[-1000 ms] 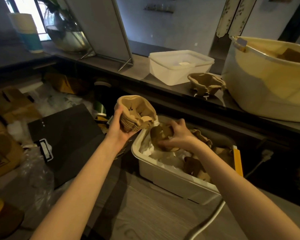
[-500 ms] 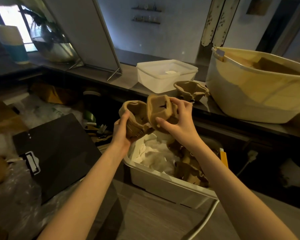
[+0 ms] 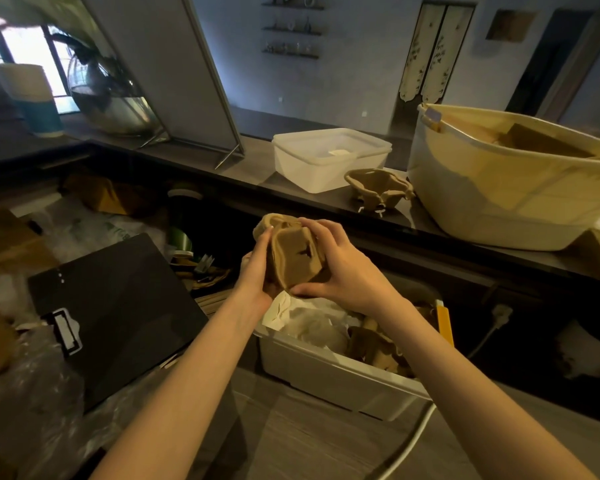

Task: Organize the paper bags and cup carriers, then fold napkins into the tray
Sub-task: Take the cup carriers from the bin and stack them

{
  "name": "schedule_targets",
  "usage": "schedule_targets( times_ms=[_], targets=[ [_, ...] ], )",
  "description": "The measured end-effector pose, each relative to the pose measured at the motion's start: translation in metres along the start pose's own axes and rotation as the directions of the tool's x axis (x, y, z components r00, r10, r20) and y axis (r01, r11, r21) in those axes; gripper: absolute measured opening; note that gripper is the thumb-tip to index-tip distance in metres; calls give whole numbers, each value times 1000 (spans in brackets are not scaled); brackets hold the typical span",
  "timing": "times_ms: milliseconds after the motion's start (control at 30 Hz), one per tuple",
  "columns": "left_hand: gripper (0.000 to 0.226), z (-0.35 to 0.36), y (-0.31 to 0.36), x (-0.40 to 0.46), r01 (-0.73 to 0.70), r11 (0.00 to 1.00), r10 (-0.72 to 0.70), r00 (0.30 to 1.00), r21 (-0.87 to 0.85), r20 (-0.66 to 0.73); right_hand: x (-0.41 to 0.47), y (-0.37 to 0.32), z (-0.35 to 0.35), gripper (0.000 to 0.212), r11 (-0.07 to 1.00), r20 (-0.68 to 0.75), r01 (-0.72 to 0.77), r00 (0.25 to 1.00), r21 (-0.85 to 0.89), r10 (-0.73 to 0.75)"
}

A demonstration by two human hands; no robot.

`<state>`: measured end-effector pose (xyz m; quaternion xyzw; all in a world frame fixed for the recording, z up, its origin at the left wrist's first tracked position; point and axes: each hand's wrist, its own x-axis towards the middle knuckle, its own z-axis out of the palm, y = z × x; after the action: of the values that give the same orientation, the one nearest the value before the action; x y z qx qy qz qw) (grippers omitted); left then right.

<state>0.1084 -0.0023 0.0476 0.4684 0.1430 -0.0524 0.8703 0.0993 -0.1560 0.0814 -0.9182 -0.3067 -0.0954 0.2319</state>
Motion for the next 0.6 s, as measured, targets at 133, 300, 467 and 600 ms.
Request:
schedule_targets(
  times_ms=[133, 300, 467, 600],
  targets=[
    [49, 9, 2, -2, 33, 994, -33, 999, -104, -4, 0, 0, 3, 101, 996, -136, -21, 991, -83, 9],
    [48, 10, 2, -3, 66, 986, -76, 996, -156, -57, 1, -2, -2, 88, 996, -67, -20, 998, -90, 14],
    [58, 8, -1, -2, 98, 985, -108, 992, -140, -67, 0, -1, 0, 107, 983, 38, -10, 999, -184, 17],
    [47, 8, 2, -4, 77, 988, -75, 997, -131, 21, -1, 0, -8, 88, 995, -68, -32, 997, -96, 26]
  ],
)
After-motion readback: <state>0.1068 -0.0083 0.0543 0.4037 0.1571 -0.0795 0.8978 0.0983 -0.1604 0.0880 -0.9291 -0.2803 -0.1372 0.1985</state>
